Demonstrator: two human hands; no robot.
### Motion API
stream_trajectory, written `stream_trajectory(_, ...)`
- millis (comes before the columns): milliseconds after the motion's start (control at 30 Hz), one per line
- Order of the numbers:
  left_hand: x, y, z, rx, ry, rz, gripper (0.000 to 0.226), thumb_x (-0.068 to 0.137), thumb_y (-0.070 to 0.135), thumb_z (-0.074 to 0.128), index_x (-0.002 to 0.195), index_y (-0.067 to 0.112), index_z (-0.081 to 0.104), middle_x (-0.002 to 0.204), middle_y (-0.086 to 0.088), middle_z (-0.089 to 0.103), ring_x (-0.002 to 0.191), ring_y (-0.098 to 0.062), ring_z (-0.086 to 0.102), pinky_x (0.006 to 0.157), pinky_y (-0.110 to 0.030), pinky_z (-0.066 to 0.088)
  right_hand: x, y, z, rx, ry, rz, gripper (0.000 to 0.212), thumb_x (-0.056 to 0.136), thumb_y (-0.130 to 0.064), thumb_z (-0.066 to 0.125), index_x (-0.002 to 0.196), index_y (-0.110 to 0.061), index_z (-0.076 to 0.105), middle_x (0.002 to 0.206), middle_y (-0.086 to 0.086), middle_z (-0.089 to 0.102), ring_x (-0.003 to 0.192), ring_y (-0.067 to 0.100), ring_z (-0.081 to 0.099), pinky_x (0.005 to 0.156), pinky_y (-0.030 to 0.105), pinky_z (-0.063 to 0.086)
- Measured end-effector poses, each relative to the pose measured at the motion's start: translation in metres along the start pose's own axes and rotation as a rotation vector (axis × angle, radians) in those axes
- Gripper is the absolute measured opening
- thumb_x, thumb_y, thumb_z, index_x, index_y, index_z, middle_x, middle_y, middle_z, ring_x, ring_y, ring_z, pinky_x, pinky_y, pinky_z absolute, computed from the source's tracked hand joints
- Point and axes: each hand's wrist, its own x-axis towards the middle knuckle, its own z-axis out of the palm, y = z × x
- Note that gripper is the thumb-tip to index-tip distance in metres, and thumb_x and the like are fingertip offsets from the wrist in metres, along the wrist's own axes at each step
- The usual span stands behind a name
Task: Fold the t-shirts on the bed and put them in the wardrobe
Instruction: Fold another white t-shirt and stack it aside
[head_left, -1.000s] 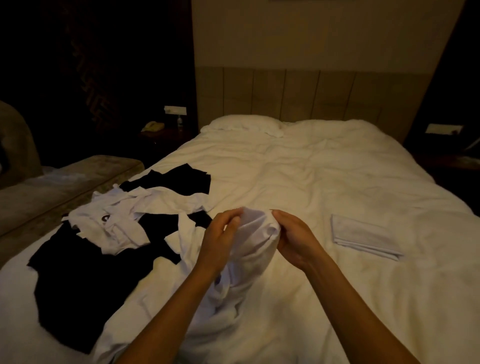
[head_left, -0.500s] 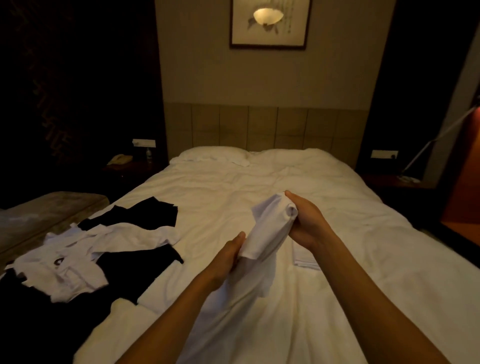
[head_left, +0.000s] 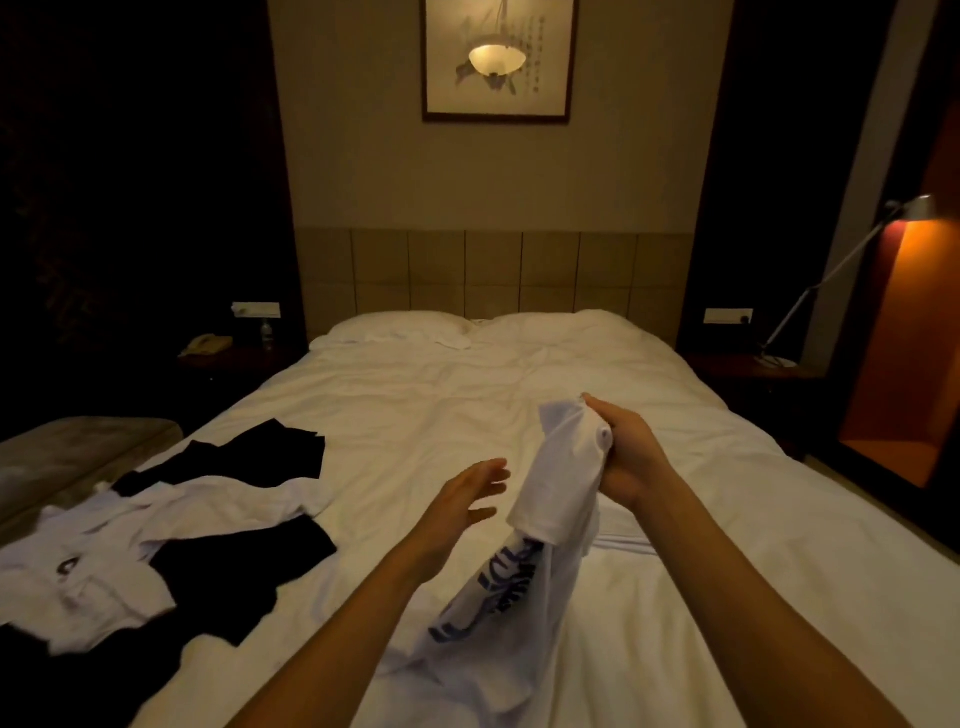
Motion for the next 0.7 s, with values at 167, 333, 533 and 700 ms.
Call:
stream_trajectory(167, -0.004, -0.003, 0.035, -0.125, -0.062, -0.134, 0.048, 0.096, 0.051, 0.04, 0.129, 0.022, 0.057, 0.123, 0.003, 0.065, 0.119, -0.016, 0.059, 0.097, -0.027, 0.049, -0.01, 0.0, 0.001, -0.024, 0.018, 0.024, 0.054, 0.098, -0.032, 0.049, 0.046, -0.017, 0.056, 0.046, 0.0, 0.046, 0.041, 0.013, 0.05, 0.047, 0.021, 0.048)
stream_trajectory(333, -0.008, -0.016, 0.043, -0.159, -0.119, -0.166, 0.03, 0.092, 0.044, 0.053, 0.101, 0.019, 0.067, 0.103, 0.006, 0.071, 0.088, -0.007, 0.067, 0.078, -0.02, 0.053, -0.007, -0.018, -0.017, -0.051, 0.04, 0.051, 0.03, 0.074, -0.04, 0.072, 0.06, -0.016, 0.062, 0.056, 0.003, 0.057, 0.051, 0.015, 0.059, 0.055, 0.024, 0.053)
stream_trajectory(533, 0.012, 0.012, 0.026, 0.058, 0.137, 0.051, 0.038, 0.099, 0.028, 0.055, 0.067, 0.009, 0.066, 0.066, -0.003, 0.067, 0.062, -0.014, 0.062, 0.063, -0.025, 0.046, 0.003, -0.022, -0.039, -0.266, 0.207, -0.048, 0.056, 0.069, -0.034, 0.084, 0.109, 0.002, 0.067, 0.106, 0.023, 0.068, 0.098, 0.036, 0.067, 0.093, 0.041, 0.052)
stream_trajectory(700, 0.02, 0.056, 0.004, 0.394, 0.207, 0.288, 0.048, 0.101, 0.03, 0.052, 0.058, 0.017, 0.036, 0.05, 0.001, 0.034, 0.048, -0.011, 0.034, 0.053, -0.026, 0.028, 0.01, -0.014, -0.031, -0.85, 0.464, -0.125, 0.028, 0.095, -0.031, 0.062, 0.086, -0.005, 0.066, 0.094, 0.016, 0.068, 0.076, 0.024, 0.062, 0.067, 0.037, 0.053)
